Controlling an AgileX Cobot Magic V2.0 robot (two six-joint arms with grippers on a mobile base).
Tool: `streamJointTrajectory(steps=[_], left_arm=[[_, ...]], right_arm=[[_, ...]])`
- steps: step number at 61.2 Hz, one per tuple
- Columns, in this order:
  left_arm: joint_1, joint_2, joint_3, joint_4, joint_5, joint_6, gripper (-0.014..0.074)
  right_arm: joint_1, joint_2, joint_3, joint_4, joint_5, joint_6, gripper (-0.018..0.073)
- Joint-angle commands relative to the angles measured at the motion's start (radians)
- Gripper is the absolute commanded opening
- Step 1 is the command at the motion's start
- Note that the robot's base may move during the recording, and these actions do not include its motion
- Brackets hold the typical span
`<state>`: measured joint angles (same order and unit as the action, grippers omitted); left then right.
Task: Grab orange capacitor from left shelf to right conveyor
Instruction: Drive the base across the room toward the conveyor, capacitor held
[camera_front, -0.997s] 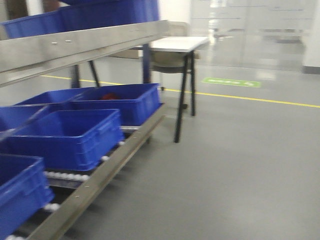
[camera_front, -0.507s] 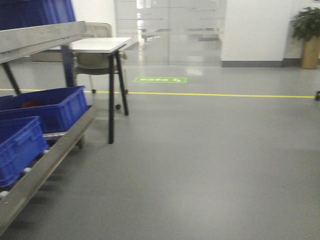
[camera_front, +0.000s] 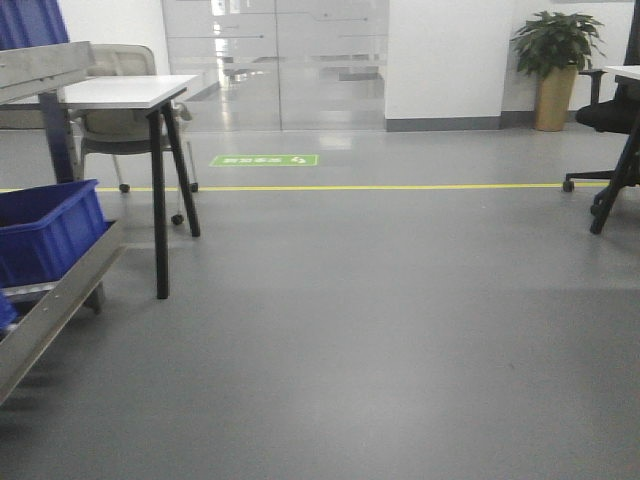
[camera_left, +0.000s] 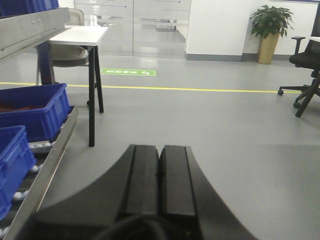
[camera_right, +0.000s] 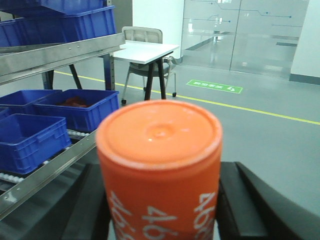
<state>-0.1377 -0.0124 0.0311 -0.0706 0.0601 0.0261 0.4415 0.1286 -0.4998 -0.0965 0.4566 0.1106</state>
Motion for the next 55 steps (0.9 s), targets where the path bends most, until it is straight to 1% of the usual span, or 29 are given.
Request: streamJointTrajectory(steps=[1,55], left_arm=[[-0.005,-0.011,-0.005,-0.003,-0.091,-0.002,-0.0127],[-0.005,-0.011,-0.005,-0.003,-0.091,-0.002,-0.0127]], right_arm=[[-0.008,0.014,-0.027,-0.012,-0.088,-0.008,0.0079],[-0.008,0.014,-0.027,-0.012,-0.088,-0.008,0.0079]])
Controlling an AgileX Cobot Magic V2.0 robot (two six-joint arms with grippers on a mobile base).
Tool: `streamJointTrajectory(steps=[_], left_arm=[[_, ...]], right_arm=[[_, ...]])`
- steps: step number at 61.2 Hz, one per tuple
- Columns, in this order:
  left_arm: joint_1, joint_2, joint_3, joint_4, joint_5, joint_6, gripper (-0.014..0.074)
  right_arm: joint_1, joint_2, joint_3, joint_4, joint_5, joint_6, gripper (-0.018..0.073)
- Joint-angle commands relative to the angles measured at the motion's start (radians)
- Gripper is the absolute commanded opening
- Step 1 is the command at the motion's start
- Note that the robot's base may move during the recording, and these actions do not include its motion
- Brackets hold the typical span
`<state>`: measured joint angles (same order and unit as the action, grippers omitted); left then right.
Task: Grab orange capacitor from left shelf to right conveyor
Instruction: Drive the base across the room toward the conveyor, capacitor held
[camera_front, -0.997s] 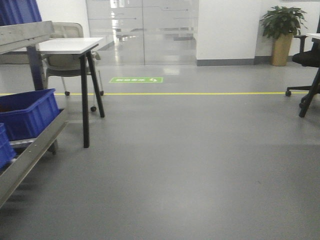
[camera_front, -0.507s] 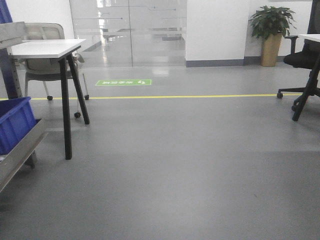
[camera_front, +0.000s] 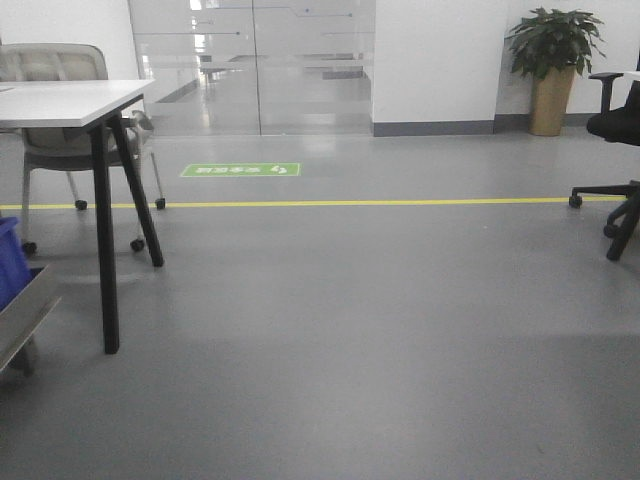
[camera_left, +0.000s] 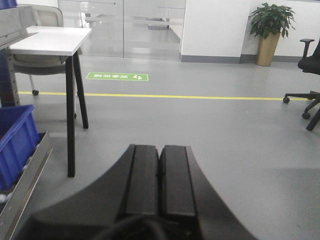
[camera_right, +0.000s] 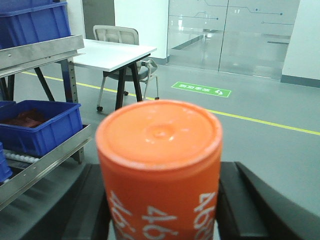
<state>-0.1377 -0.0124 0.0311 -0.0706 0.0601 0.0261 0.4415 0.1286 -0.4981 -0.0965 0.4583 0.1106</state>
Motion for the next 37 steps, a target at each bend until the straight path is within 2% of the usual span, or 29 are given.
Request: streamJointTrajectory(steps=[1,37], left_arm=[[-0.005,-0.011,-0.005,-0.003,-0.091,-0.002,-0.0127],[-0.005,-0.011,-0.005,-0.003,-0.091,-0.002,-0.0127]], right_arm=[[-0.008,0.014,-0.028,-0.012,-0.09,-0.008,0.0079],[-0.008,0.014,-0.028,-0.012,-0.09,-0.008,0.0079]])
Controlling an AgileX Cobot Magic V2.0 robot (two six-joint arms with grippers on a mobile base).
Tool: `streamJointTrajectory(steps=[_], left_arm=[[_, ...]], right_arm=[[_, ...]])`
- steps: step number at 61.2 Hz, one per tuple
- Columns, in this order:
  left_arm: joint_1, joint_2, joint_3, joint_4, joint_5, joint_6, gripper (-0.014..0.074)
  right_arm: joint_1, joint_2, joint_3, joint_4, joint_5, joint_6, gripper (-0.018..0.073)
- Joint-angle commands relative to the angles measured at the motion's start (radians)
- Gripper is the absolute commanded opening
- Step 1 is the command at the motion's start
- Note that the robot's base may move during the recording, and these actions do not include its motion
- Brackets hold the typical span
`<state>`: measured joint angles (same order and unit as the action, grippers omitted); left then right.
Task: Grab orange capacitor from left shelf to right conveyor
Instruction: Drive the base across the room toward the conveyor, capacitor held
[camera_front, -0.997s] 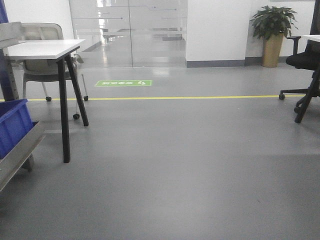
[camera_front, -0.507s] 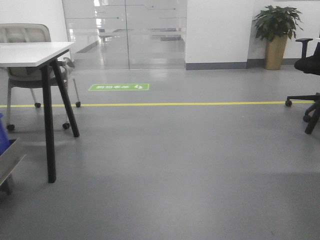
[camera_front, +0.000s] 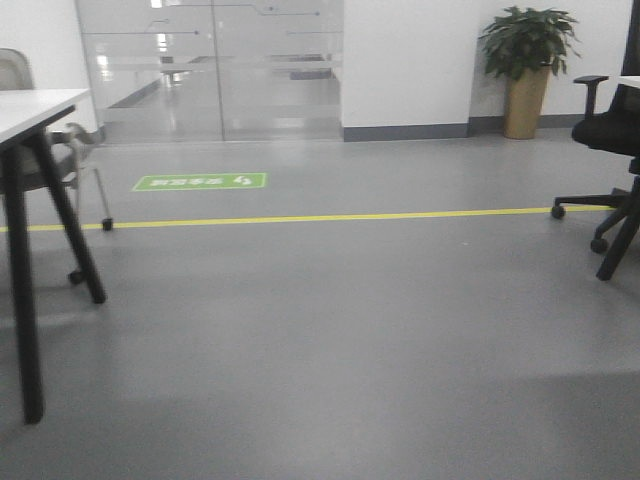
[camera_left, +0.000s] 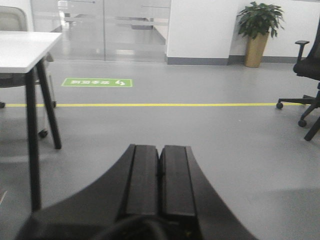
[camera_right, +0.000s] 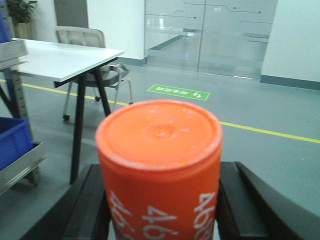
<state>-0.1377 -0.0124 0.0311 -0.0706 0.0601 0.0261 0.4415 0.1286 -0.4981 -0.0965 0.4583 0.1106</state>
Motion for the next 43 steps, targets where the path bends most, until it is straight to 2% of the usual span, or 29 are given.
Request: streamJointTrajectory(steps=[1,43], left_arm=[[-0.005,-0.011,-0.005,-0.003,-0.091,-0.002,-0.0127],[-0.005,-0.011,-0.005,-0.003,-0.091,-0.002,-0.0127]], right_arm=[[-0.008,0.014,-0.028,-0.012,-0.09,-0.008,0.0079],[-0.008,0.014,-0.028,-0.012,-0.09,-0.008,0.0079]])
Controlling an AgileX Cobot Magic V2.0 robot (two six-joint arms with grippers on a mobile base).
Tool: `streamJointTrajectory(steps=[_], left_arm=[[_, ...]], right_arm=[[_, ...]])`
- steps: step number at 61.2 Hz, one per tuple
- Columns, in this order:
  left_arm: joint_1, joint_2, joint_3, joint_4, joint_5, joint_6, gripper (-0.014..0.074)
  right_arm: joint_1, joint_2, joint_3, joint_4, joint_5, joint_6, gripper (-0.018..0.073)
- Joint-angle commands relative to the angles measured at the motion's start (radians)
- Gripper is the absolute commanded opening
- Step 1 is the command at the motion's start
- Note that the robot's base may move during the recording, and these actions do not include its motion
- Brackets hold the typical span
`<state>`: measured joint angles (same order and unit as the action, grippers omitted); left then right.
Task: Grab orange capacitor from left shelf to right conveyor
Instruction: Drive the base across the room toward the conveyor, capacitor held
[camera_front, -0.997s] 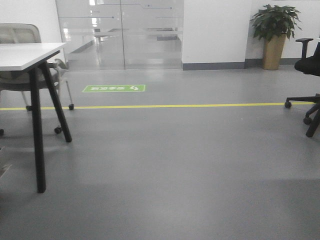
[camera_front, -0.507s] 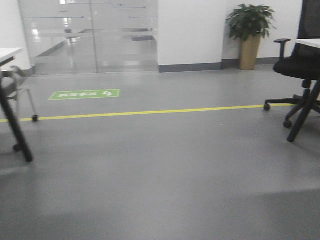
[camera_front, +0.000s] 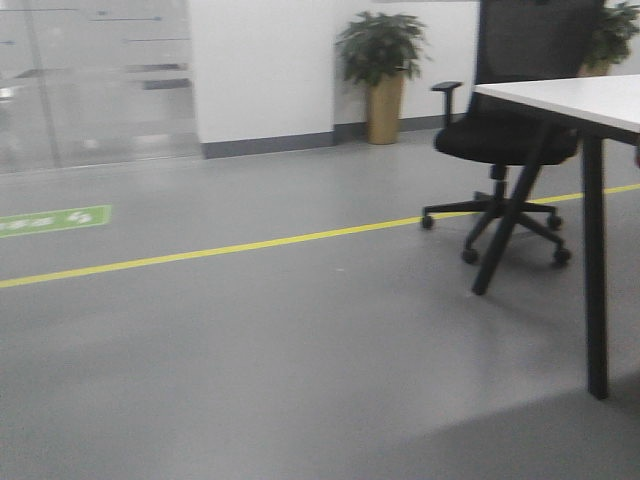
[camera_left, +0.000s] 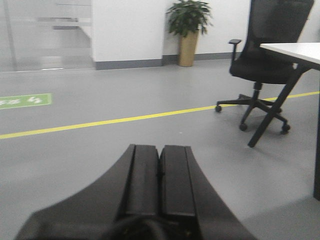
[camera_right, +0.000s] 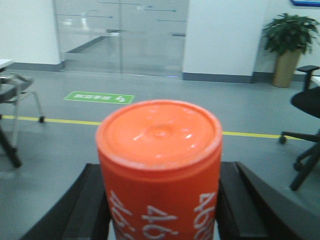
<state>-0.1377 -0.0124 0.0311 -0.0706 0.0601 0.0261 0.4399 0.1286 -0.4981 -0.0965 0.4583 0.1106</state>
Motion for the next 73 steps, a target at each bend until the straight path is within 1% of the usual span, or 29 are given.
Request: streamJointTrajectory(steps=[1,73], left_arm=[[-0.005,-0.011,-0.005,-0.003,-0.091,-0.002,-0.0127],[-0.005,-0.01,-0.005,-0.003,-0.091,-0.002,-0.0127]], right_arm=[[-0.006,0.014,-0.028,-0.012,-0.09,-0.008,0.0079],[-0.006,0.014,-0.028,-0.012,-0.09,-0.008,0.0079]])
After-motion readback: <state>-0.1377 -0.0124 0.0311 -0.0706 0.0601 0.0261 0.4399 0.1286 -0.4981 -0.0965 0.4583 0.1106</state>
